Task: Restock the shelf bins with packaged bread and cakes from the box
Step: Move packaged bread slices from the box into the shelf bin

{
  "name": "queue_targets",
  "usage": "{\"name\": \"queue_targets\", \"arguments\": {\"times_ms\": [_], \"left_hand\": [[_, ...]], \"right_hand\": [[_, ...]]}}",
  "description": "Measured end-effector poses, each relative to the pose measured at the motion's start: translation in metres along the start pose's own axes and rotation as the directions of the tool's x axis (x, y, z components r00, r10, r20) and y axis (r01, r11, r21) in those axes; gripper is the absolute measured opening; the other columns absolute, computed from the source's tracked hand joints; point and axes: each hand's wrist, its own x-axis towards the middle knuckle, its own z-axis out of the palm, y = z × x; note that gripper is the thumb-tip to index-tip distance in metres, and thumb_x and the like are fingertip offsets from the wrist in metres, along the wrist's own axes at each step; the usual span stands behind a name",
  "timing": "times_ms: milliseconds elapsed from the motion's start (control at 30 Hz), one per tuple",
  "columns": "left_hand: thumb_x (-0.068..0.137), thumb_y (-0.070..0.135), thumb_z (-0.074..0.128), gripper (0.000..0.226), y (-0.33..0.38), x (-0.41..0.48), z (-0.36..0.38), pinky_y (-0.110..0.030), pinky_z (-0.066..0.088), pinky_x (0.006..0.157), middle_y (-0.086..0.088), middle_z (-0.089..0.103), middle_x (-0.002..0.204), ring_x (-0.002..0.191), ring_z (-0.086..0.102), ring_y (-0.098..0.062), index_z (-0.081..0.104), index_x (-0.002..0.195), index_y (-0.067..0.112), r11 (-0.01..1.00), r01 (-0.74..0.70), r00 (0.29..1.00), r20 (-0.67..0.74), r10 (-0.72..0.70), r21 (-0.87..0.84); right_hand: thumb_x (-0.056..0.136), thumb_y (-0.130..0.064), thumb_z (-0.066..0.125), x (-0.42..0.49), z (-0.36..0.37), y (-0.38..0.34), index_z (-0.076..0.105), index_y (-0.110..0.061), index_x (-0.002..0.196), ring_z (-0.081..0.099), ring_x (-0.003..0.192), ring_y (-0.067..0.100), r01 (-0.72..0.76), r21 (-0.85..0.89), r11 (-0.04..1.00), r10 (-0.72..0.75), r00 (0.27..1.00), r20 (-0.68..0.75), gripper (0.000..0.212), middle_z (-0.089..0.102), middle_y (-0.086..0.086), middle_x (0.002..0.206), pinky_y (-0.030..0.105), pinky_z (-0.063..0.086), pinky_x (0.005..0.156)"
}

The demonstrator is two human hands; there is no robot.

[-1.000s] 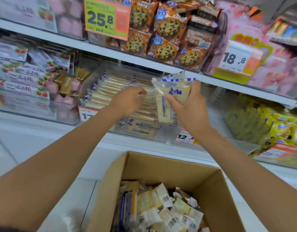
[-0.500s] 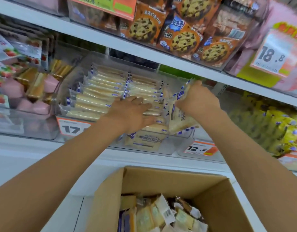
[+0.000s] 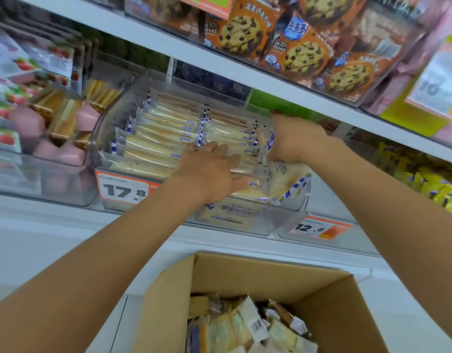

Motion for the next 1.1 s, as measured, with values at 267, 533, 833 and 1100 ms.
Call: {"name": "queue_targets", "arguments": {"times_ms": [267, 533, 833, 1100], "left_hand": [[0.090, 0.077, 0.016, 0.076, -0.003, 0.002, 0.002, -0.050, 0.008, 0.121, 0.005, 0.005, 0.166, 0.152, 0.003, -0.017, 0.011, 0.156, 0.040, 1.000, -0.006, 1.000, 0.019, 0.006, -0.012], [0.091, 0.076, 0.015, 0.075, -0.003, 0.002, 0.003, -0.049, 0.008, 0.120, 0.005, 0.003, 0.166, 0.152, 0.003, -0.017, 0.011, 0.156, 0.039, 1.000, -0.015, 1.000, -0.005, 0.015, -0.011], [0.092, 0.075, 0.015, 0.075, -0.003, 0.000, 0.004, -0.050, 0.007, 0.121, 0.003, 0.003, 0.166, 0.152, 0.001, -0.018, 0.011, 0.156, 0.037, 1.000, -0.011, 1.000, -0.008, 0.011, -0.022], [0.091, 0.075, 0.019, 0.075, -0.004, -0.002, 0.003, -0.052, 0.007, 0.120, 0.002, 0.004, 0.166, 0.152, 0.001, -0.018, 0.009, 0.156, 0.038, 0.999, -0.030, 1.000, -0.004, 0.030, -0.020]], "right_hand": [[0.080, -0.013, 0.078, -0.016, 0.013, 0.014, -0.006, -0.022, 0.156, 0.056, 0.066, 0.016, -0.095, 0.330, 0.939, 0.094, 0.995, 0.019, 0.114, 0.064, 0.008, 0.095, 0.028, 0.040, 0.053], [0.079, -0.011, 0.078, 0.014, 0.014, 0.011, -0.013, -0.024, 0.155, 0.063, 0.093, 0.023, -0.077, 0.228, 0.971, 0.057, 0.994, 0.092, 0.119, 0.059, 0.012, 0.129, 0.035, 0.052, 0.082], [0.083, -0.002, 0.067, 0.014, 0.033, 0.001, 0.004, -0.024, 0.156, 0.054, 0.117, 0.031, -0.006, 0.201, 0.980, -0.005, 0.999, 0.054, 0.099, 0.028, 0.018, 0.154, 0.030, 0.044, 0.079], [0.101, -0.055, 0.032, 0.008, 0.061, 0.005, 0.003, -0.030, 0.155, 0.016, 0.149, 0.027, 0.002, 0.445, 0.896, -0.023, 0.999, 0.042, 0.067, 0.004, 0.006, 0.164, 0.040, 0.018, 0.117]]}}
